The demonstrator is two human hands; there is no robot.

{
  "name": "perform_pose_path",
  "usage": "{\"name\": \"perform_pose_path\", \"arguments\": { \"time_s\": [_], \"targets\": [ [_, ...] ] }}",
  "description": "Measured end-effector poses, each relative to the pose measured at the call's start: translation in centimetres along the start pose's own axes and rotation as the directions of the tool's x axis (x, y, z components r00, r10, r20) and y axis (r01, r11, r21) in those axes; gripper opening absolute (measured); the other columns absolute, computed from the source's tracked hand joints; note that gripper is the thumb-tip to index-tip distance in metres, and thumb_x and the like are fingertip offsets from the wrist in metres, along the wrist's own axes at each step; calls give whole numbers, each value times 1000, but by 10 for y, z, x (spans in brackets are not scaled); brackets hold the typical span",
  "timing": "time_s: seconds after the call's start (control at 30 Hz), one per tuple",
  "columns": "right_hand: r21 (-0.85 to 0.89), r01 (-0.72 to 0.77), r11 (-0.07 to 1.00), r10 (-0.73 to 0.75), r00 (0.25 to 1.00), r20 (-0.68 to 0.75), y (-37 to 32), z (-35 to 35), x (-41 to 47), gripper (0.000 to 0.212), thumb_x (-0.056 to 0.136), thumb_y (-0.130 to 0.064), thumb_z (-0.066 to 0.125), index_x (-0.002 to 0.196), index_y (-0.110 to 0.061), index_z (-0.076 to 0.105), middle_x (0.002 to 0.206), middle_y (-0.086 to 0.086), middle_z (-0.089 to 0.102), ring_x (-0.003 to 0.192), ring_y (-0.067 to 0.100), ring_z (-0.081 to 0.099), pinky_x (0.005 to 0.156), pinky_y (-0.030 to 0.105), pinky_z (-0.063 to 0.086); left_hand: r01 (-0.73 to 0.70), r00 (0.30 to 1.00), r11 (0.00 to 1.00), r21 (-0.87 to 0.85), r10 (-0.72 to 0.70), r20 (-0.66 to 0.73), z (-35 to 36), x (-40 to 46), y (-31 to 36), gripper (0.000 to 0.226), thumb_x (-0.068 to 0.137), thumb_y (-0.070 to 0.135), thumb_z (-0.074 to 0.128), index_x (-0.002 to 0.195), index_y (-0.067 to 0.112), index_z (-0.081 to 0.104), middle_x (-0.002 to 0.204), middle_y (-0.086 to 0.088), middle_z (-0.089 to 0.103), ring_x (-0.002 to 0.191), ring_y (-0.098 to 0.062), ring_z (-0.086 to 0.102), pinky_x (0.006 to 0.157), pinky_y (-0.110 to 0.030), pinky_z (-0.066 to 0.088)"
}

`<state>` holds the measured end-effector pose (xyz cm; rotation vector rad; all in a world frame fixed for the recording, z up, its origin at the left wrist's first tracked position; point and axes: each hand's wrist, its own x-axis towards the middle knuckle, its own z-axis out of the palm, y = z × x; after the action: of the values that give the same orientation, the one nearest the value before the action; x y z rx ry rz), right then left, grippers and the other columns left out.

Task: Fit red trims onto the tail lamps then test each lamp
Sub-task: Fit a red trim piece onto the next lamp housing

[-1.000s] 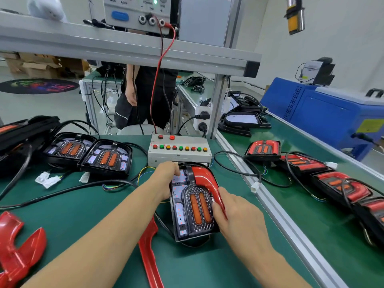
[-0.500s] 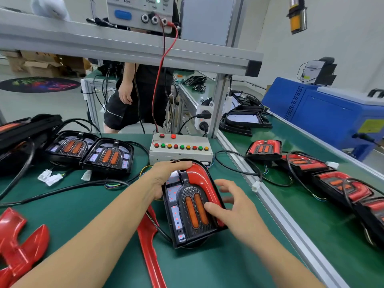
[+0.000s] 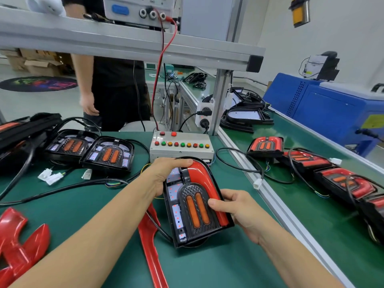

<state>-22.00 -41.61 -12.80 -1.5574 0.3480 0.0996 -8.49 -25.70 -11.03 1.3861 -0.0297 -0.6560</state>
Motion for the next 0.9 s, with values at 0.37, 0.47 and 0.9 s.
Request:
{"name": "perform_pose_path", "arguments": {
  "time_s": [0.37,0.47,0.9],
  "targets": [
    [-17,-4,1000,4,1000,0,1,-6,4,20,84,-12,72,103,-6,71,93,12,76,82,26,74,66,25,56,-53,999,989,137,52,9,-1,4,-2,53,60,32,83,106,10,69,110,-13,70,105,-31,64,97,-45,49],
    [-17,-31,999,31,999,-11,1,-12,5,22,82,-17,73,102,-6,71,92,14,75,79,24,73,63,24,55,-230,965,894,385,260,-28,-6,3,-3,45,82,34,71,121,14,60,121,-2,62,114,-20,55,101,-34,40],
    [-39,-117,992,112,986,-128,6,-31,19,24,86,-25,69,93,-3,72,89,16,75,70,21,69,63,30,54,-582,799,-8,813,182,573,-79,-80,-50,25,80,53,63,89,31,71,91,14,57,90,3,43,85,-19,37]
  ]
}}
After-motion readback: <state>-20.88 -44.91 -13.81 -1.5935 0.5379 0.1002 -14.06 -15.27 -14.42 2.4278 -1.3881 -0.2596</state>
